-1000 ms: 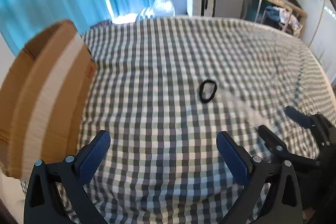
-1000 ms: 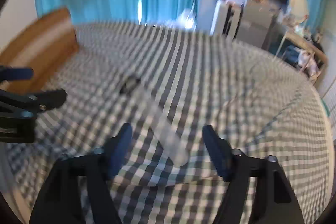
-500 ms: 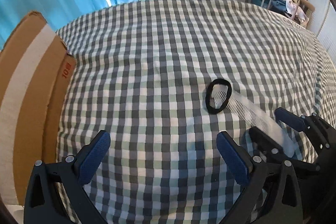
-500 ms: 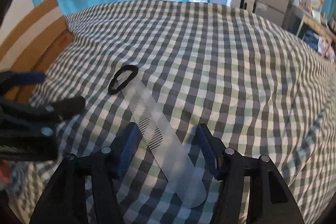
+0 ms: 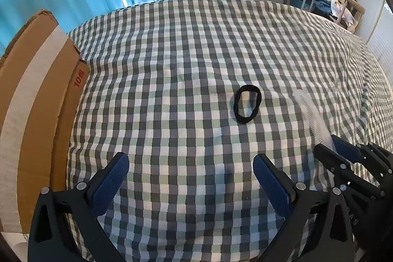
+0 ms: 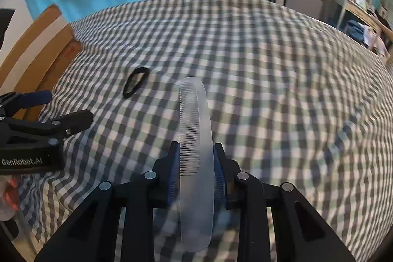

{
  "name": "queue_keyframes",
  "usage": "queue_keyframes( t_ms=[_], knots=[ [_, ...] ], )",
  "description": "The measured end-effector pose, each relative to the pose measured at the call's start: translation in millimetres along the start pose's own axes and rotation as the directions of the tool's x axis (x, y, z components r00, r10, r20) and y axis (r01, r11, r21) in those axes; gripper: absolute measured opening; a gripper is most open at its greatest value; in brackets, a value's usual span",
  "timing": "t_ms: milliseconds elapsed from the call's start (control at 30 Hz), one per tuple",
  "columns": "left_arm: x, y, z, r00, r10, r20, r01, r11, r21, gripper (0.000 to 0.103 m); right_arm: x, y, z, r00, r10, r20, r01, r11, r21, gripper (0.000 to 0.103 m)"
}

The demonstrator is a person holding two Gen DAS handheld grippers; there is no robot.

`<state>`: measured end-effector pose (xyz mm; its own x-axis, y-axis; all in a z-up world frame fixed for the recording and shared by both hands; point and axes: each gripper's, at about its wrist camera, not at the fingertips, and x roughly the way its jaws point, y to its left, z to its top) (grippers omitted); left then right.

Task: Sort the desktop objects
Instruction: 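Grasp the clear plastic comb with the right tool, then grasp the black hair tie with the left tool while the right holds the comb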

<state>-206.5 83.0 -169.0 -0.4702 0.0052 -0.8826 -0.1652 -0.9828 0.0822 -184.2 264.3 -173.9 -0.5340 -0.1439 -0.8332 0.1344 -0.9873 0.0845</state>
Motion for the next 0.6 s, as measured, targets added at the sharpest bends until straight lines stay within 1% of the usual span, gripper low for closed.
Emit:
queue_keyframes(
  t_ms=[100,167,267,533,600],
  knots=[
    [-2,-1,5,1.0,-0.003,0.018,0.002,1.0,0.01,0.103,-7,-13,-1,1.0,-0.006,0.014,0.005,0.999,0.052,0.027],
    [-1,-5,5,0.999,-0.026,0.023,0.026,1.0,0.009,0.103,-13,-26,-2,0.999,-0.009,0.034,0.005,0.995,0.101,0.027],
    [5,-14,7,0.999,-0.043,0.028,0.043,0.999,0.004,0.103,-15,-37,-1,0.999,-0.002,0.042,-0.004,0.99,0.144,0.027],
    [41,-41,30,0.991,-0.129,0.023,0.129,0.991,-0.019,0.103,-14,-59,1,0.999,0.024,0.047,-0.033,0.976,0.217,0.027],
    [52,-44,35,0.991,-0.135,0.024,0.136,0.99,-0.026,0.103,-14,-63,1,0.999,0.023,0.046,-0.033,0.974,0.224,0.027]
  ],
)
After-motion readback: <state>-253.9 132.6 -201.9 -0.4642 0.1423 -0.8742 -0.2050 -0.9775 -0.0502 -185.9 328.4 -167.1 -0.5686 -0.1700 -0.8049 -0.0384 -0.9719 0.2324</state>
